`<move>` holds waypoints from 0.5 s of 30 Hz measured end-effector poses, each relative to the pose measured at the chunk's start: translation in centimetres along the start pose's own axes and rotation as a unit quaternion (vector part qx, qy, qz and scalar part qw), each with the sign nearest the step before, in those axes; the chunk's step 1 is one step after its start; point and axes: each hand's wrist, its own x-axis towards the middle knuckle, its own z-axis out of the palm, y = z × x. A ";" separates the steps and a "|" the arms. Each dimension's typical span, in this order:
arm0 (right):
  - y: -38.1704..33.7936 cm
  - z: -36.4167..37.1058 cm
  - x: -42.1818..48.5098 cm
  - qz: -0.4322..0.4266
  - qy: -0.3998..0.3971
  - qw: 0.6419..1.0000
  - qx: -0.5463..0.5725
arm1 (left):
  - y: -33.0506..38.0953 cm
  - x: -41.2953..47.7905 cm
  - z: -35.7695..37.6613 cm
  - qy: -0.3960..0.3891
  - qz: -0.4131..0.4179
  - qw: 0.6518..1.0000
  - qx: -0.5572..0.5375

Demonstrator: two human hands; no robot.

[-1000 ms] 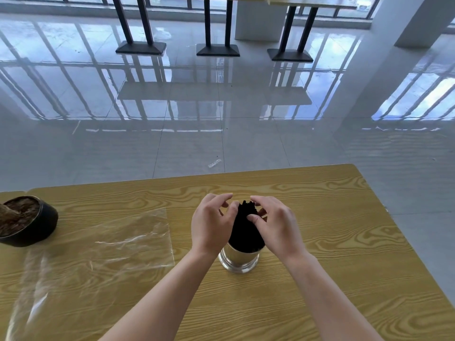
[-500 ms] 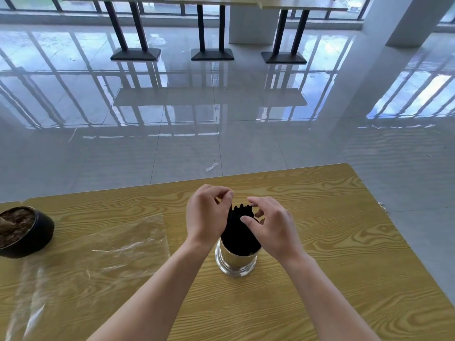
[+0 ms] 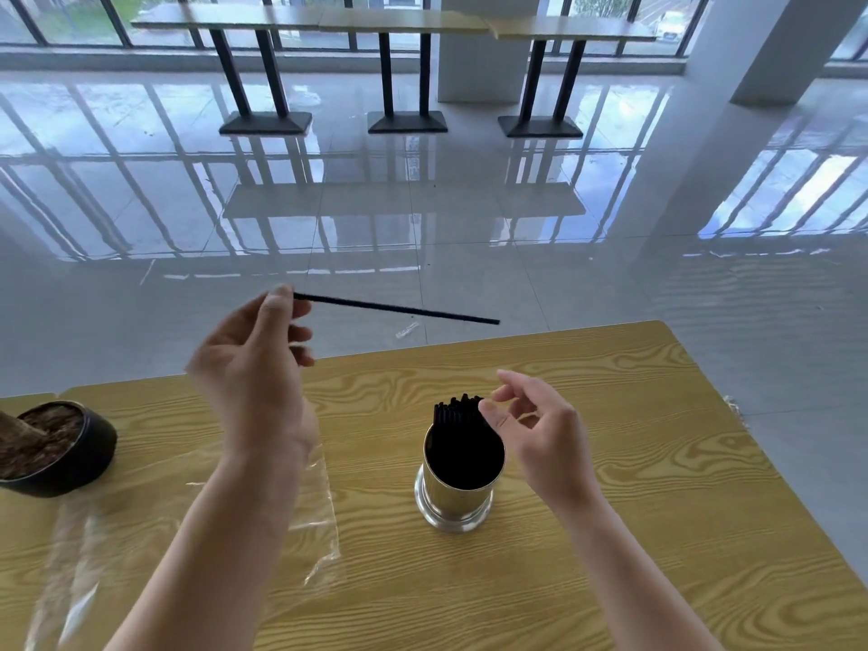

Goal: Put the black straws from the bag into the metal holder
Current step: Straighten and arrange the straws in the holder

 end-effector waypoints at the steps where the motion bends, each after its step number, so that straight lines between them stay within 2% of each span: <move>1: -0.6 0.0 0.0 0.046 -0.017 0.993 0.103 | -0.5 -0.5 -0.3 -0.002 -0.045 0.999 -0.010; 3: -1.9 0.0 -0.1 0.116 -0.029 0.947 0.299 | -2.2 -1.9 -0.5 -0.008 -0.134 0.991 -0.014; 4: -2.5 0.0 0.0 0.127 -0.014 0.928 0.349 | -3.2 -2.7 -0.6 -0.010 -0.176 0.984 -0.010; 7: -3.6 -0.1 0.2 0.120 0.045 0.912 0.389 | -6.2 -4.9 -1.1 -0.009 -0.274 0.962 -0.007; 10: -3.7 -1.0 0.8 0.111 0.078 0.913 0.385 | -8.8 -6.3 -1.6 -0.049 -0.325 0.944 0.013; 12: -3.4 -2.0 1.1 0.100 0.107 0.927 0.345 | -10.2 -6.8 -1.7 -0.090 -0.303 0.946 0.070; 15: -2.5 -2.9 1.3 0.034 0.140 0.973 0.182 | -11.8 -6.9 -1.8 -0.178 -0.157 0.941 0.242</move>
